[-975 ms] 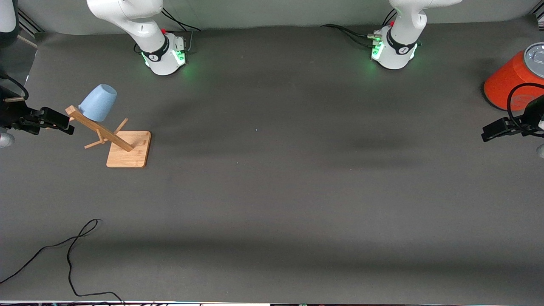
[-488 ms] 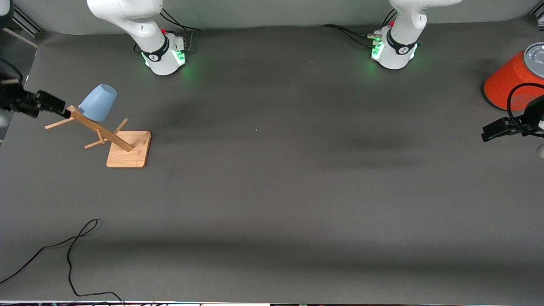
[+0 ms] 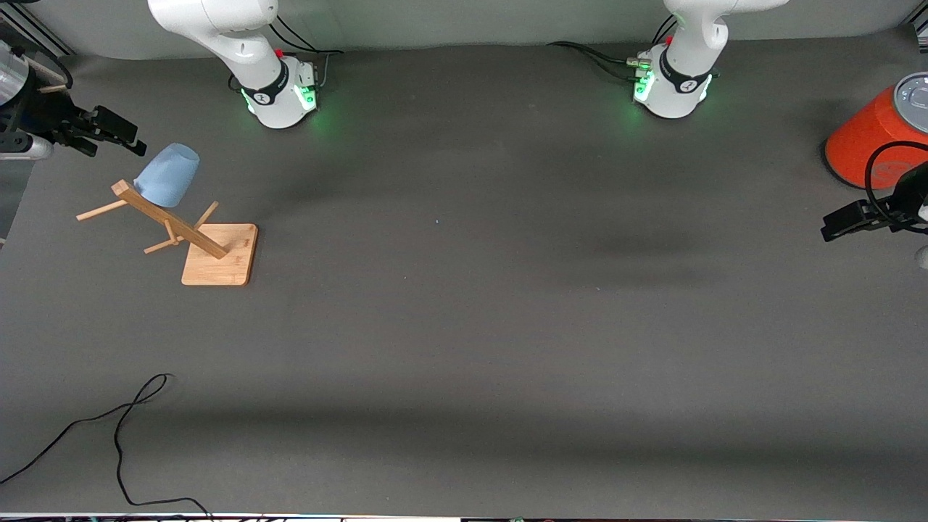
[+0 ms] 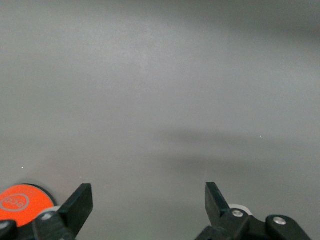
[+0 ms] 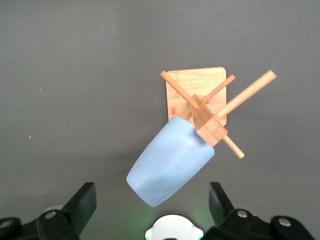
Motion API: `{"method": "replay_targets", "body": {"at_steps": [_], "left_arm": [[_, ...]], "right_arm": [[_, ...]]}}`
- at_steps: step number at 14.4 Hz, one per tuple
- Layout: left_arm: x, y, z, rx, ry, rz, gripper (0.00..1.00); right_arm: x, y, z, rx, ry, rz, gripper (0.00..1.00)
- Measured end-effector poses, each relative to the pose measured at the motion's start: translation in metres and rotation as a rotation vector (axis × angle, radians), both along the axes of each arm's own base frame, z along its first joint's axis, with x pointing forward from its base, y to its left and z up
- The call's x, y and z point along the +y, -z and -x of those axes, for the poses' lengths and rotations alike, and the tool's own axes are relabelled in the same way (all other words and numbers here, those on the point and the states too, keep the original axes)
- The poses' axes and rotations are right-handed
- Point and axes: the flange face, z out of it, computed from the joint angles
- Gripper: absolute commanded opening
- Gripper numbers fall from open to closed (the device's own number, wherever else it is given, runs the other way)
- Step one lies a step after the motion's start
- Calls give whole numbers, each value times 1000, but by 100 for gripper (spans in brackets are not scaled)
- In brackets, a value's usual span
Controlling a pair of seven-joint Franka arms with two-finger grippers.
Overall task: Rotate and upright cup with both arms
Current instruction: 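Close the right gripper around the blue cup's base on the peg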
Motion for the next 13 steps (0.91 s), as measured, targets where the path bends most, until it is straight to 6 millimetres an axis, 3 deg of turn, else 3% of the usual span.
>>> {"method": "replay_targets", "body": {"at_steps": [7,13], "left_arm": [[0,-4,2,13,21,2,100],[1,-3,3,19,22,2,100]], "right_arm": [[2,10,5,58,549,97,100],[3,50,9,66,617,112,100]]}}
